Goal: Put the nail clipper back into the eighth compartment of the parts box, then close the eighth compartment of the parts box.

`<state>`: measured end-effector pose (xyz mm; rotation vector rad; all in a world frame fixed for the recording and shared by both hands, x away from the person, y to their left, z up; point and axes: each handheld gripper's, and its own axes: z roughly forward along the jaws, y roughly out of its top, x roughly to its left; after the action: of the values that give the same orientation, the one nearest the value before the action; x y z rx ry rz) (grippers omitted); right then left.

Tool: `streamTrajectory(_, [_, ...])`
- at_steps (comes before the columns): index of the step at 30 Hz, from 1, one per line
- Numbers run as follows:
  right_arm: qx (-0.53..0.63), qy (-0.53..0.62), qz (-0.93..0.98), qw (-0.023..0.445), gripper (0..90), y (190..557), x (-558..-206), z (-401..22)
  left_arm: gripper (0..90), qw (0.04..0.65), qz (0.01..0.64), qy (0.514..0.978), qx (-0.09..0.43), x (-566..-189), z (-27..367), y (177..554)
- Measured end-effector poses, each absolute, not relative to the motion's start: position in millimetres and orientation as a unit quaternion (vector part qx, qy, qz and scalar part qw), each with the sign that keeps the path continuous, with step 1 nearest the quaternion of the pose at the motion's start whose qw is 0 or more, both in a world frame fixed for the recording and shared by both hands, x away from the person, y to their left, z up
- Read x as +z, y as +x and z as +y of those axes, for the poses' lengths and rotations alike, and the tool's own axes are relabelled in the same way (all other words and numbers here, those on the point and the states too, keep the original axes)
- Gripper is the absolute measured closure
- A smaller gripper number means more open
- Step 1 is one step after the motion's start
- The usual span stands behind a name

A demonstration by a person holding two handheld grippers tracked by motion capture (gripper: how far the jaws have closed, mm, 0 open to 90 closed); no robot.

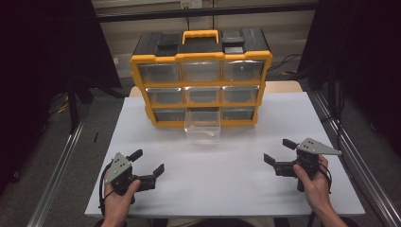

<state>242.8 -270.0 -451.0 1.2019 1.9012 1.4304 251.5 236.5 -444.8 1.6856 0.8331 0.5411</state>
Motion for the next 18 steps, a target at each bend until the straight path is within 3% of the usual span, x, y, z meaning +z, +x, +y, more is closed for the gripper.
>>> streamTrajectory(18, [0.512, 0.392, 0.731, 0.223, 1.8, 248, -452, -253, 3.7, 0.56, 0.355, 0.714, 0.226, -446, 238, 253])
